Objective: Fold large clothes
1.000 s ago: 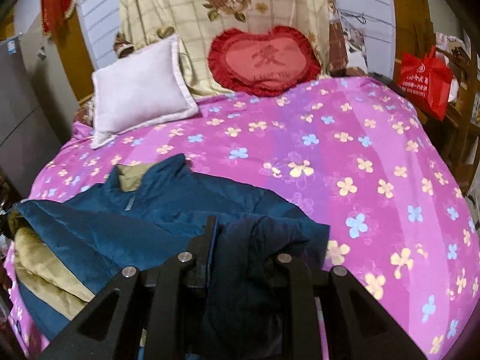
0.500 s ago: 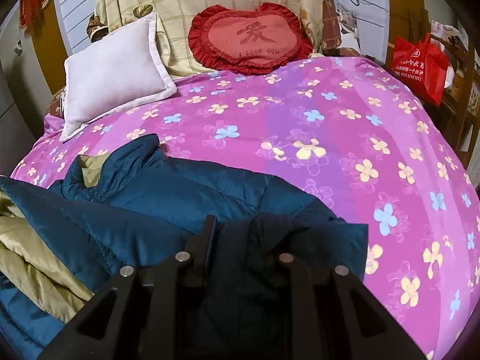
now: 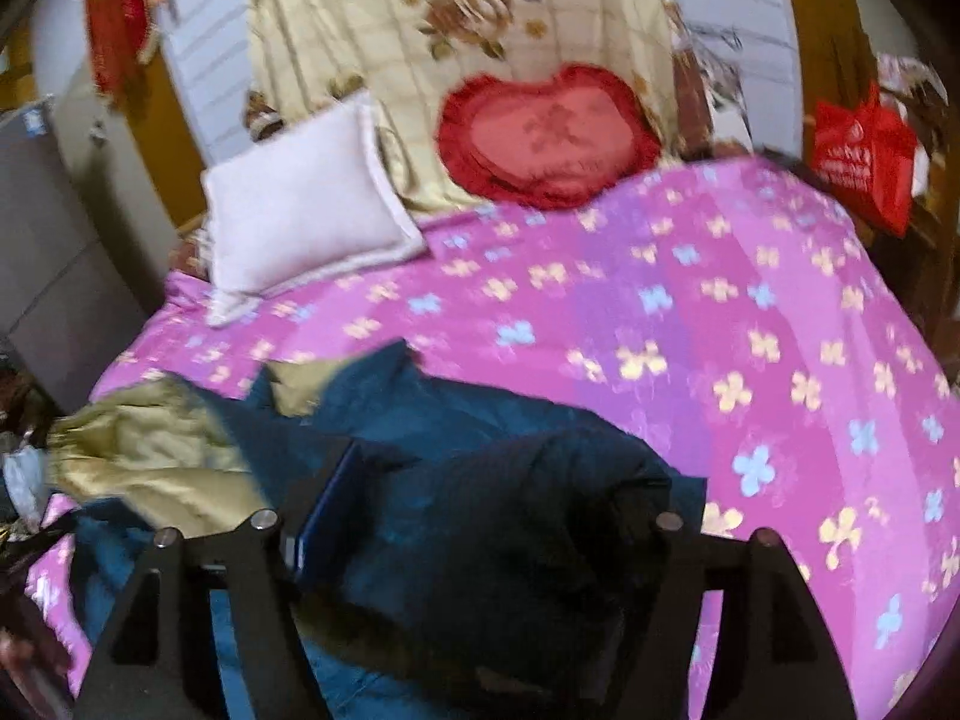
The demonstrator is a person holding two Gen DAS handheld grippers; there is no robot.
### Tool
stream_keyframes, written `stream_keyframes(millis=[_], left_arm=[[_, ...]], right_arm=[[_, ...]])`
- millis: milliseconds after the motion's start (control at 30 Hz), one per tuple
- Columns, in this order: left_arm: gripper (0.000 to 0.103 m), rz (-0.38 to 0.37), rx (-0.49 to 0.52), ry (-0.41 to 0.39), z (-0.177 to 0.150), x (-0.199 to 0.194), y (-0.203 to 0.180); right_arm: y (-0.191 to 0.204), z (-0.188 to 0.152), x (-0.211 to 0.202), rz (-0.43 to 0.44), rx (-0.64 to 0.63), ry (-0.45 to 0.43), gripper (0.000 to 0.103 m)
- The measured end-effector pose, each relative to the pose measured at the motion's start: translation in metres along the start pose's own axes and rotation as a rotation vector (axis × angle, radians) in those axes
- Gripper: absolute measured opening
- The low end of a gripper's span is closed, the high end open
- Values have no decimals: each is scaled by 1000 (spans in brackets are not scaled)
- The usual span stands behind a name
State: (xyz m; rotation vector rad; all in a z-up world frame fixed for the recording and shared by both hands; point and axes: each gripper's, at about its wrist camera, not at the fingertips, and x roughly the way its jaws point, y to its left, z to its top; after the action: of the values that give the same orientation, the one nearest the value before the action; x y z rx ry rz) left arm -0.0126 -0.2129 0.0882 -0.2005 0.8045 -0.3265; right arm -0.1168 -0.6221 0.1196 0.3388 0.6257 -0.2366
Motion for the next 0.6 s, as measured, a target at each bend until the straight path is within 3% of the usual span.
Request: stream_keyframes(millis=[267, 367, 500, 600], left_arm=[[24, 34, -9, 28, -1, 20, 5], [24, 31, -21, 24, 0, 19, 4], [24, 35, -18, 14, 2, 20, 4], [24, 43, -20, 21, 4, 27, 8]], right_arm=[[52, -12, -71, 31, -133, -194, 86], [87, -27, -62, 145, -256, -94, 86], [136, -53, -18, 168, -409, 30, 85], [160, -53, 30, 134, -418, 78, 76]])
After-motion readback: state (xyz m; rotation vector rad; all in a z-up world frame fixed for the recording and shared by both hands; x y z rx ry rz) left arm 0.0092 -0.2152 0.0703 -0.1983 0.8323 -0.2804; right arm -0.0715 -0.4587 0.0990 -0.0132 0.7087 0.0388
